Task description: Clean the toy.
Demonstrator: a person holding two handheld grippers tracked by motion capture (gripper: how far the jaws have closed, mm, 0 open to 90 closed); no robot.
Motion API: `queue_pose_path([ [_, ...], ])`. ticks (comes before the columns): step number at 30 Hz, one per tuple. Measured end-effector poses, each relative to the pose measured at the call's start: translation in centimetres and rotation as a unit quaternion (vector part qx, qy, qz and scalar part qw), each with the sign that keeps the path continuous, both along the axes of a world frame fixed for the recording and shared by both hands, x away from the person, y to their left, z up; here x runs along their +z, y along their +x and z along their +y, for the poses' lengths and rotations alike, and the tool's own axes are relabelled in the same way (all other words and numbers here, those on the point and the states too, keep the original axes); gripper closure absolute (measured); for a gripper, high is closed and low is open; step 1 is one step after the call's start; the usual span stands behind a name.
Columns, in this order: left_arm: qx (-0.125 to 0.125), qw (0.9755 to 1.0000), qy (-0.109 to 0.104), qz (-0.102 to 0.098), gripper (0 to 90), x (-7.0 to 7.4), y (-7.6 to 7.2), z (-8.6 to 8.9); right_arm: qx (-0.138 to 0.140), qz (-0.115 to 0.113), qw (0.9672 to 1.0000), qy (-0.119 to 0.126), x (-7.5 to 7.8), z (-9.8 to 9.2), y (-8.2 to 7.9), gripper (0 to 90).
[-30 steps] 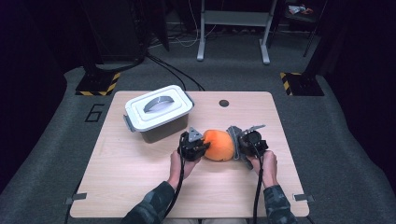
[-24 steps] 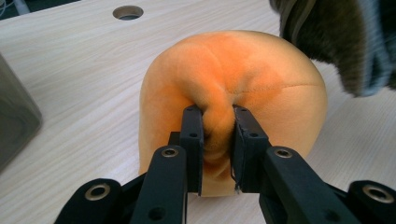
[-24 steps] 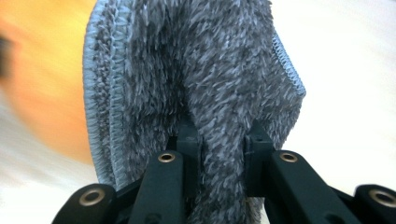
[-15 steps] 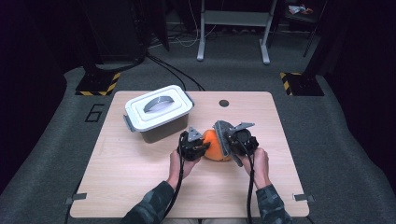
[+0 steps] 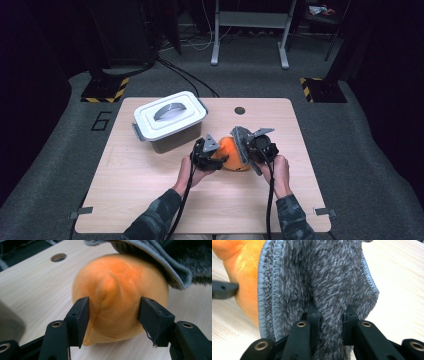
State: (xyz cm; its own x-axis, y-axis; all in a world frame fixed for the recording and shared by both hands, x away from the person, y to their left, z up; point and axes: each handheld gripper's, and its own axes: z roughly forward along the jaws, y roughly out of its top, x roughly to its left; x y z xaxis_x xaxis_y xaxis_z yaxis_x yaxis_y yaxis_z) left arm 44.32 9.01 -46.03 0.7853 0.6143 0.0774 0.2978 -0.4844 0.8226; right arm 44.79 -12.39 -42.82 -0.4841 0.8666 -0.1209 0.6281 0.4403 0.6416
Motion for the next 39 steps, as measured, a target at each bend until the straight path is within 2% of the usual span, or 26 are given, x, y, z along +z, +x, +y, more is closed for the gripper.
queue_pose_path([
  [2, -0.002, 0.9999, 0.011, -0.004, 44.9, -0.3, 0.1, -0.2, 0.001, 0.0, 1.0, -0.004, 0.0, 0.1, 0.1, 73.9],
  [5, 0.001, 0.9999, 0.009, 0.004, 57.1, -0.4, 0.2, -0.3, 0.0, -0.001, 1.0, -0.004, -0.1, 0.0, 0.2, 73.9],
  [8, 0.021, 0.9998, 0.0, 0.006, 68.5, -0.4, 0.1, -0.4, -0.004, -0.004, 1.0, 0.0, 0.0, 0.0, 0.1, 73.8],
  [12, 0.045, 0.9981, -0.035, 0.024, 75.7, -0.4, -0.1, -0.2, -0.008, -0.008, 0.9999, 0.008, 0.3, -0.3, -0.3, 73.7],
  [13, 0.053, 0.9969, -0.048, 0.034, 76.4, -0.3, -0.2, -0.2, -0.006, -0.012, 0.9999, 0.007, 0.4, -0.4, -0.3, 73.7],
  [17, 0.071, 0.9926, -0.079, 0.059, 78.2, -0.1, -0.2, 0.3, -0.011, -0.017, 0.9997, 0.011, 1.1, -0.7, -0.9, 73.7],
  [20, 0.081, 0.9882, -0.105, 0.076, 78.2, 0.1, -0.4, 0.4, -0.012, -0.025, 0.9995, 0.013, 1.8, -0.8, -1.3, 73.7],
  [22, 0.082, 0.9873, -0.111, 0.079, 78.4, 0.3, -0.7, 0.3, -0.007, -0.03, 0.9995, 0.012, 2.3, -0.7, -1.6, 73.6],
  [23, 0.083, 0.9859, -0.12, 0.082, 78.4, 0.4, -0.9, 0.2, -0.005, -0.032, 0.9994, 0.013, 2.6, -0.6, -1.7, 73.6],
  [26, 0.081, 0.9853, -0.125, 0.084, 78.4, 0.8, -1.4, -0.1, 0.006, -0.04, 0.9991, 0.014, 3.4, 0.0, -1.9, 73.7],
  [30, 0.075, 0.9865, -0.119, 0.084, 78.1, 0.7, -1.7, -0.6, 0.036, -0.039, 0.9984, 0.015, 3.9, 1.4, -2.0, 73.5],
  [32, 0.073, 0.9892, -0.103, 0.075, 77.6, 0.6, -1.8, -0.9, 0.049, -0.031, 0.9983, 0.005, 3.5, 2.3, -1.7, 73.1],
  [33, 0.07, 0.9912, -0.089, 0.069, 77.1, 0.6, -1.8, -0.9, 0.052, -0.028, 0.9982, -0.006, 3.2, 2.7, -1.5, 73.0],
  [35, 0.071, 0.9925, -0.077, 0.063, 76.6, 0.3, -1.7, -0.8, 0.053, -0.029, 0.9981, -0.015, 2.7, 3.2, -1.1, 73.0],
  [39, 0.072, 0.9936, -0.064, 0.059, 76.2, -0.1, -1.4, -0.6, 0.052, -0.023, 0.9981, -0.026, 2.0, 3.8, -0.7, 73.2],
])
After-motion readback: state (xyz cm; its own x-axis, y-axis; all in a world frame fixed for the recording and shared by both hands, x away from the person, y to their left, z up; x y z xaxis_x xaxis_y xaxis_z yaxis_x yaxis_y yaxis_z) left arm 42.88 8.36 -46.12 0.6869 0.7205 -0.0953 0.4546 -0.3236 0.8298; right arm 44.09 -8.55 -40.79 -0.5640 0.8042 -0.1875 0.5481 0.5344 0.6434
